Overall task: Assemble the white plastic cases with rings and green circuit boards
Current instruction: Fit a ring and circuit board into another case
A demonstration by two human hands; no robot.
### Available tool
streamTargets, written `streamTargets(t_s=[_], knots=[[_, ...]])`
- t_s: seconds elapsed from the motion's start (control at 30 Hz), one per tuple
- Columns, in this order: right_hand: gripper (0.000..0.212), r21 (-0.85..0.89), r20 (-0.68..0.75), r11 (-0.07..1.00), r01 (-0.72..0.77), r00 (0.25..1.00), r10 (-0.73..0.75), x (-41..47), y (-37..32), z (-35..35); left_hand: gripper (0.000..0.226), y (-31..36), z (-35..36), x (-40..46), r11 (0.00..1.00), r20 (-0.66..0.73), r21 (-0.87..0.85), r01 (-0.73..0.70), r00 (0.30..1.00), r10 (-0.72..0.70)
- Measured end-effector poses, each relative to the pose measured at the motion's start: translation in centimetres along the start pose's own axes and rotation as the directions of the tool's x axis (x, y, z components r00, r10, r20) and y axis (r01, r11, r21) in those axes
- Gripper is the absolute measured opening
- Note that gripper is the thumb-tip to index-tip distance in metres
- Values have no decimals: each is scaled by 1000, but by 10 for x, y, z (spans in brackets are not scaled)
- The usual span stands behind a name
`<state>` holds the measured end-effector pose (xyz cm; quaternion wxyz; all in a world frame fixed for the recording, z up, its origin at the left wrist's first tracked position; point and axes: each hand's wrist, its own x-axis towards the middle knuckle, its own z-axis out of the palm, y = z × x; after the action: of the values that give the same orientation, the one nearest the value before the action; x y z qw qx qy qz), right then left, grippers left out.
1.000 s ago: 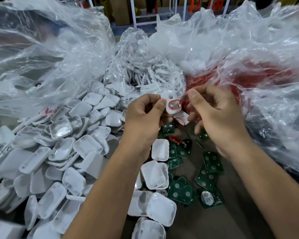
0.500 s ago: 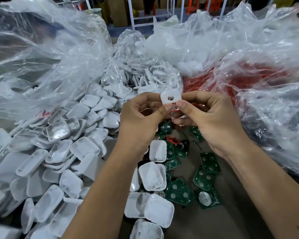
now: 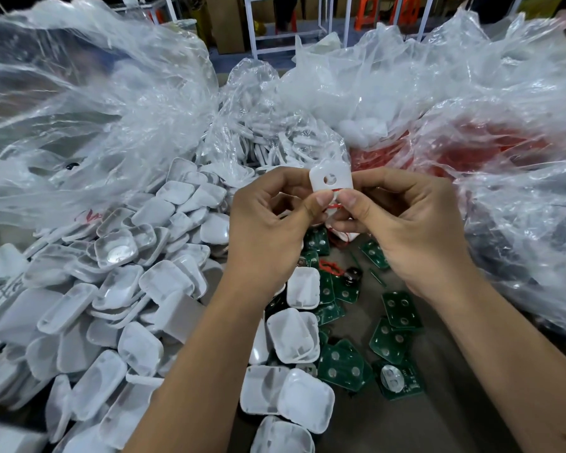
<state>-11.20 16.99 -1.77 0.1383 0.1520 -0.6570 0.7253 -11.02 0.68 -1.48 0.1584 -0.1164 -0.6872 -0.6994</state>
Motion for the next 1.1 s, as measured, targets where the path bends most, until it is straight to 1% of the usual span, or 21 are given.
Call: streamTargets(t_s=[0.17, 0.27, 0.37, 0.47, 0.67, 0.7, 0.77, 0.83, 0.87, 0.9, 0.93, 0.97, 1.0, 1.03, 1.07, 1.1], knots=[[15, -81, -28, 996, 32, 999, -35, -1, 0, 1, 7, -1, 5, -1, 1000, -42, 14, -7, 999, 8], [18, -96, -68, 995, 18, 997, -24, -1, 3, 3, 6, -1, 6, -1, 1000, -57, 22, -4, 998, 6], [20, -88, -77, 996, -14, 997, 7, -2, 5, 3, 7, -1, 7, -1, 999, -61, 31, 5, 998, -3], [16, -92, -83, 995, -36, 996, 29, -2, 6, 3, 12, -1, 9, -3, 998, -80, 63, 8, 997, -3], [3, -156, -106, 986, -53, 994, 37, -3, 8, 5, 7, -2, 11, -5, 988, -112, 140, 71, 992, -56], [4, -158, -109, 986, -53, 993, 36, -3, 8, 6, 7, -2, 11, -4, 986, -113, 144, 88, 991, -72], [11, -143, -95, 988, -58, 994, 45, -2, 8, 5, 7, -4, 8, -3, 982, -98, 143, 123, 989, -110], [5, -106, -44, 990, -89, 995, 84, 0, 6, 4, 8, -4, 6, -2, 981, -85, 136, 142, 988, -131], [7, -85, -15, 990, -109, 994, 108, 2, 5, 2, 9, -3, 5, -2, 981, -83, 132, 140, 988, -129], [14, -72, 15, 989, -130, 991, 131, 3, 3, -1, 8, -3, 4, -2, 983, -82, 127, 131, 989, -121], [21, -96, 54, 984, -151, 986, 157, 5, 1, -6, 9, -2, 3, -1, 986, -84, 114, 125, 990, -116], [28, -191, 107, 969, -157, 978, 179, 6, -1, -13, 16, -2, 2, 0, 988, -91, 95, 126, 989, -117], [31, -344, 181, 928, -141, 960, 213, 8, -3, -20, 24, -2, 1, 0, 989, -97, 69, 131, 987, -124], [29, -496, 266, 861, -112, 924, 273, 9, -5, -28, 28, -2, 0, 1, 990, -104, 49, 136, 986, -130], [23, -598, 340, 797, -86, 873, 350, 9, -7, -34, 29, -1, -2, 2, 990, -113, 36, 137, 985, -133], [16, -647, 397, 758, -75, 816, 420, 10, -10, -37, 27, 0, -4, 3, 990, -120, 26, 141, 983, -136]])
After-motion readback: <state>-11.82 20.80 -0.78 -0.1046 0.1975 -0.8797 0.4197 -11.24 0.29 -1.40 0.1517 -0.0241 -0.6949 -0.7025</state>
